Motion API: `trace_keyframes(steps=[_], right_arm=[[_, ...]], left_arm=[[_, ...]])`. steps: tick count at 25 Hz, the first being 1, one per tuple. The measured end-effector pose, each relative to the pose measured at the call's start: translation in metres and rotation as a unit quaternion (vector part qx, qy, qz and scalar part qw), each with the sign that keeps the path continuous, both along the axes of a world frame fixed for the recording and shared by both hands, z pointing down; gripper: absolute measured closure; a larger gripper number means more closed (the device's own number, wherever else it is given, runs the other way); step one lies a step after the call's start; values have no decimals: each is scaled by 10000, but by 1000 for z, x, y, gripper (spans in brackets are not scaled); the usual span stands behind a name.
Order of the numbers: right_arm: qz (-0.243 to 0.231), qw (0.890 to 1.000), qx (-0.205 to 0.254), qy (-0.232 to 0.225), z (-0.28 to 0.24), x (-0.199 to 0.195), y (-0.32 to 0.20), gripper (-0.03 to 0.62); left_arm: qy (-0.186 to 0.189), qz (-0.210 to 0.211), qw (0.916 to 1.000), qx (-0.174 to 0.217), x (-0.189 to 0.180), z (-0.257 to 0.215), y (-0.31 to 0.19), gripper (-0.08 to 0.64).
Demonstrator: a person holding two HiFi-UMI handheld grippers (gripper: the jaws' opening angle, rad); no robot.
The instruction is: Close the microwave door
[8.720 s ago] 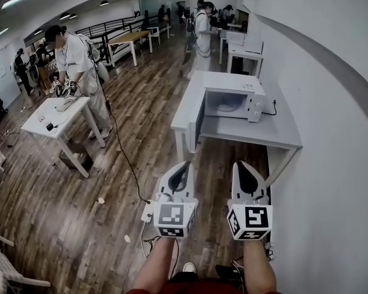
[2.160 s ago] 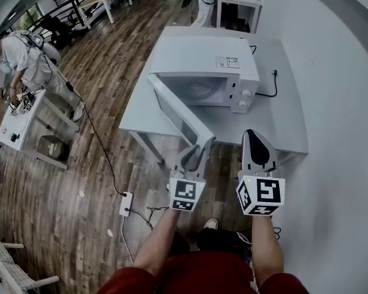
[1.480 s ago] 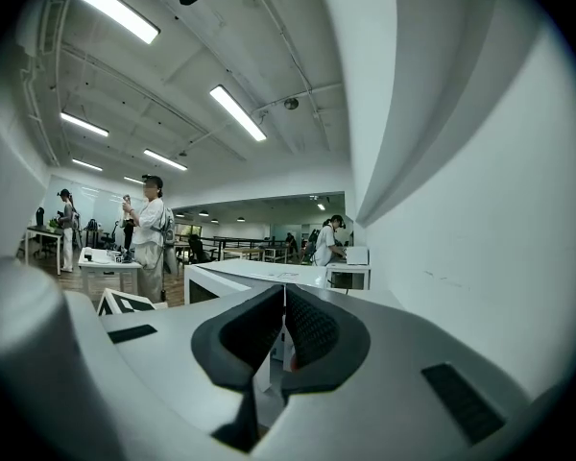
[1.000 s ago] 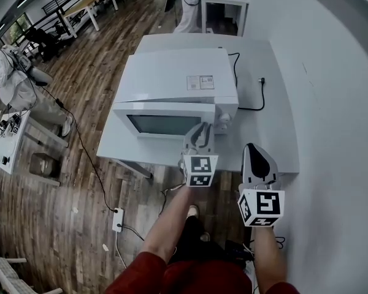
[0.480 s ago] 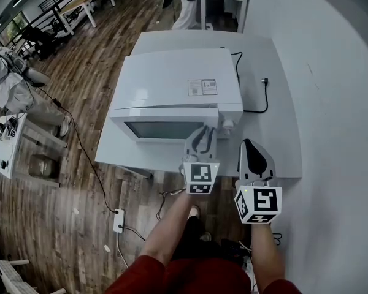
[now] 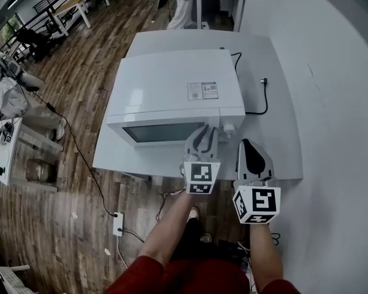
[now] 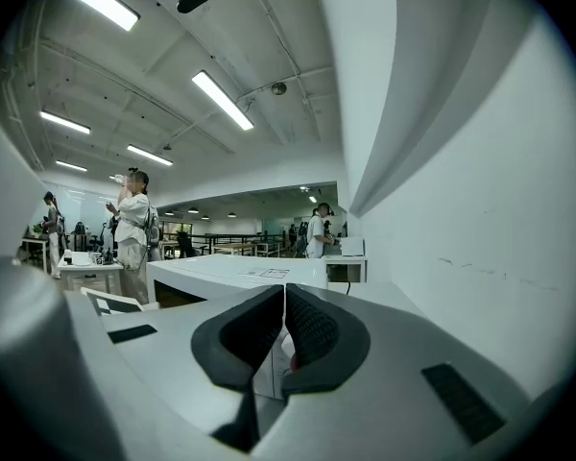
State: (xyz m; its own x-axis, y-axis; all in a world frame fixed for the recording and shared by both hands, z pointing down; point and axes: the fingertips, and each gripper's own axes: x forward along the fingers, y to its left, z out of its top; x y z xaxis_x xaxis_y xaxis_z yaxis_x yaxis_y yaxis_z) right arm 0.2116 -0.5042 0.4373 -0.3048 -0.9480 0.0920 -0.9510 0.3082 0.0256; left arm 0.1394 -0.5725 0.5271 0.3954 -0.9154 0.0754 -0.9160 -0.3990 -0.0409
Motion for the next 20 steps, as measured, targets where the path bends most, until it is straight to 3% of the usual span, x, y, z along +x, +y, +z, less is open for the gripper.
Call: trace_keyframes(steps=[8,20], right_arm=[[95,9999,-35,16,2,-4,-4,565],[63,9998,159,69,-18,-13,21,565]], left_arm=[[-62,237,9997,34,0,-1,1,482],[137,90,9998,83,-14,-32,32,532]])
